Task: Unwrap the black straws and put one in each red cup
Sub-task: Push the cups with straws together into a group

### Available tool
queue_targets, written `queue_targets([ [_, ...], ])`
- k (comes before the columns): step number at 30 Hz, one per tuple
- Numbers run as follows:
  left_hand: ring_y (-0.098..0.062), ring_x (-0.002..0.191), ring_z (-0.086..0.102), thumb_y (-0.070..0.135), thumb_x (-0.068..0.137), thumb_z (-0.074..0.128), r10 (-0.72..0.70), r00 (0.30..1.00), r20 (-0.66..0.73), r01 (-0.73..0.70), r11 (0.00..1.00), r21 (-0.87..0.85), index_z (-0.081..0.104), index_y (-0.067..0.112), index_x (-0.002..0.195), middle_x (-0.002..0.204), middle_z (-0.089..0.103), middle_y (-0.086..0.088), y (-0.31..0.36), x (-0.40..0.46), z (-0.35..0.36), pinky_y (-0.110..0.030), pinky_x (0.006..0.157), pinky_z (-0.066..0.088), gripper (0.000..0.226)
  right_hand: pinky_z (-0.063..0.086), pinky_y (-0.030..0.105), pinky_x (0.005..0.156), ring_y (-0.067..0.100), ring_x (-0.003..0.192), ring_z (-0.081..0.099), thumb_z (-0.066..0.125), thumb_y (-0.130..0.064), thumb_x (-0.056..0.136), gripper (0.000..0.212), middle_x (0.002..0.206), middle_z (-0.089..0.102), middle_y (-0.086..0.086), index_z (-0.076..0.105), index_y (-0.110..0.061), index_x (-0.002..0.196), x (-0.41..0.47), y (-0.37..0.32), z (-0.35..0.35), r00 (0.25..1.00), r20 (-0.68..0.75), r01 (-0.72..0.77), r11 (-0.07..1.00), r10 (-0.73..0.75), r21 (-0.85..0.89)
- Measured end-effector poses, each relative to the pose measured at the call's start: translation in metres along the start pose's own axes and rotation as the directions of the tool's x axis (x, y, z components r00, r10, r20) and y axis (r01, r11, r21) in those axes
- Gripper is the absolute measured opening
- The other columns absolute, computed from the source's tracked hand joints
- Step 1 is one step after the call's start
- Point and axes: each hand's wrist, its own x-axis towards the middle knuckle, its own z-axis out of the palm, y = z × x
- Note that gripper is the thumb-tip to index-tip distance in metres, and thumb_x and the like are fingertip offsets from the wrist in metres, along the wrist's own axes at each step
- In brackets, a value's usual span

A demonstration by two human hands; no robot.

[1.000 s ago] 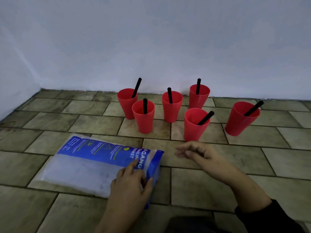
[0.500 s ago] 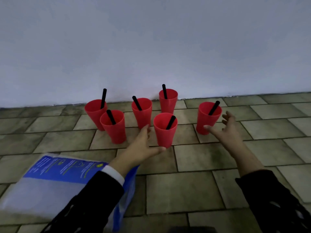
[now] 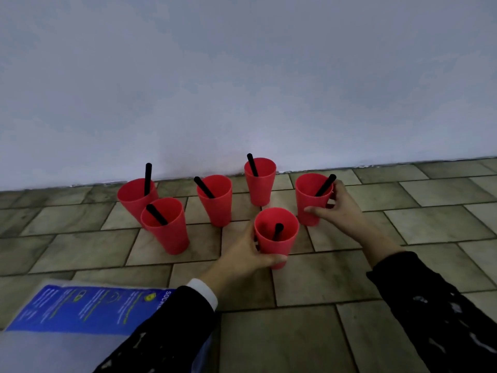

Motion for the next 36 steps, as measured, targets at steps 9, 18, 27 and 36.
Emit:
queue_targets([
  [9, -0.003, 0.118, 0.048, 0.036, 0.057, 0.085, 0.057, 0.993, -0.107, -0.057, 0.998, -0.002, 0.032, 0.033, 0.132, 0.129, 0.050, 0.012, 0.018, 0.005, 0.046, -0.028, 0.098, 0.045, 0.092, 0.051, 0.037, 0.090, 0.020, 0.112, 0.057, 0.083, -0.024, 0.067, 0.073, 0.122, 0.058, 0.002, 0.043, -0.018, 0.128, 0.031, -0.017, 0.004, 0.967, 0.256, 0.027, 0.996, -0.003, -0.091],
  [18, -0.005, 0.123, 0.037, 0.027, 0.067, 0.080, -0.036, 0.999, -0.002, 0.036, 0.995, 0.089, 0.016, 0.032, 0.140, 0.133, 0.035, 0.015, 0.012, -0.007, 0.031, -0.026, 0.100, 0.039, 0.097, 0.047, 0.037, 0.096, 0.013, 0.119, 0.053, 0.080, -0.029, 0.064, 0.079, 0.128, 0.056, -0.005, 0.040, -0.030, 0.132, 0.031, -0.022, -0.006, 0.911, 0.412, 0.026, 0.990, 0.032, -0.136],
  [27, -0.016, 0.132, 0.031, 0.013, 0.082, 0.066, -0.184, 0.908, -0.376, 0.173, 0.983, -0.064, 0.009, 0.006, 0.145, 0.148, 0.027, -0.004, -0.020, -0.024, -0.047, -0.027, 0.103, 0.032, 0.086, 0.046, 0.040, 0.094, 0.024, 0.106, 0.058, 0.048, 0.004, 0.090, 0.029, 0.124, 0.060, 0.014, 0.053, -0.010, 0.114, 0.047, -0.042, -0.046, 0.998, 0.020, -0.056, 0.995, 0.054, 0.087],
  [36, -0.028, 0.140, 0.024, 0.030, 0.070, 0.078, -0.189, 0.833, -0.521, 0.154, 0.982, -0.110, 0.001, 0.016, 0.147, 0.155, 0.019, -0.010, -0.018, 0.021, -0.064, -0.042, 0.112, 0.027, 0.109, 0.039, 0.031, 0.095, 0.016, 0.125, 0.045, 0.076, -0.034, 0.074, 0.067, 0.137, 0.047, -0.002, 0.046, -0.026, 0.133, 0.117, -0.120, 0.004, 0.853, 0.514, 0.191, 0.864, 0.088, -0.466],
])
